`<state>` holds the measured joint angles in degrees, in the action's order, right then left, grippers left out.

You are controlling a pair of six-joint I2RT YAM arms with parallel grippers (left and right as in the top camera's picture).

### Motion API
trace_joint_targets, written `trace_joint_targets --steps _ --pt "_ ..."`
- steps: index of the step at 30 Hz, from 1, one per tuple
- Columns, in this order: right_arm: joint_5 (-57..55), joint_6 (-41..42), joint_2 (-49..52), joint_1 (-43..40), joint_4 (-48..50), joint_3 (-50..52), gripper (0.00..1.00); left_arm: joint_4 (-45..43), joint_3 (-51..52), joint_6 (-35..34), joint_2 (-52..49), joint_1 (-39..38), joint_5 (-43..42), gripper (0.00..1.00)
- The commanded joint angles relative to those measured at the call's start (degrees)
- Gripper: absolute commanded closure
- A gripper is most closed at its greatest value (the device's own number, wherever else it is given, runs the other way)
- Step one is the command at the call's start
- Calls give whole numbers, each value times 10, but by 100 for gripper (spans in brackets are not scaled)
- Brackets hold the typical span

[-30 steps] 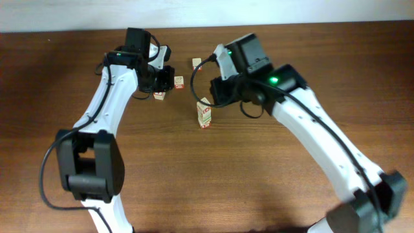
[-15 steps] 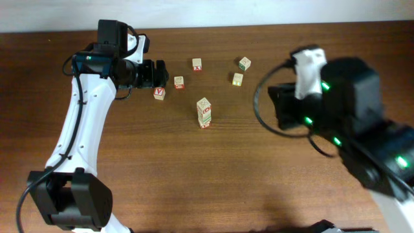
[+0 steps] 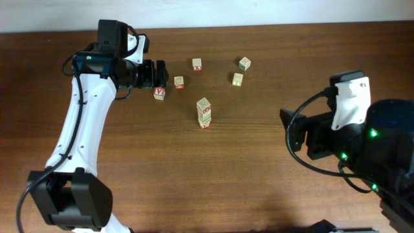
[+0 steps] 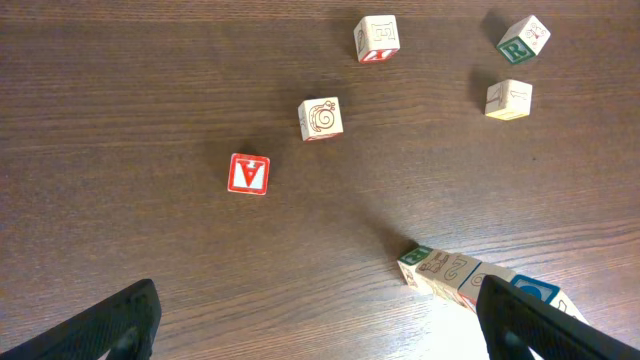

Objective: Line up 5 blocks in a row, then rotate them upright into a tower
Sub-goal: 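Release the column and withdraw both grippers away from the stack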

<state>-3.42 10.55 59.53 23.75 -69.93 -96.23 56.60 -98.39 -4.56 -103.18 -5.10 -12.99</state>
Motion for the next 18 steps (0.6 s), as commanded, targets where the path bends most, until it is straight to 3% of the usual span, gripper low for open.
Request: trace_joint_targets --steps 1,9,15,18 --pt "-18 2 3 -3 -37 -10 1 1 -9 3 5 0 4 1" --pt "-60 -37 -12 -27 -7 44 1 1 -9 3 5 0 4 1" --pt "13 -146 -118 -104 191 250 1 1 -9 3 5 0 4 1" --pt "21 -151 -183 -140 296 363 1 1 -9 3 5 0 4 1"
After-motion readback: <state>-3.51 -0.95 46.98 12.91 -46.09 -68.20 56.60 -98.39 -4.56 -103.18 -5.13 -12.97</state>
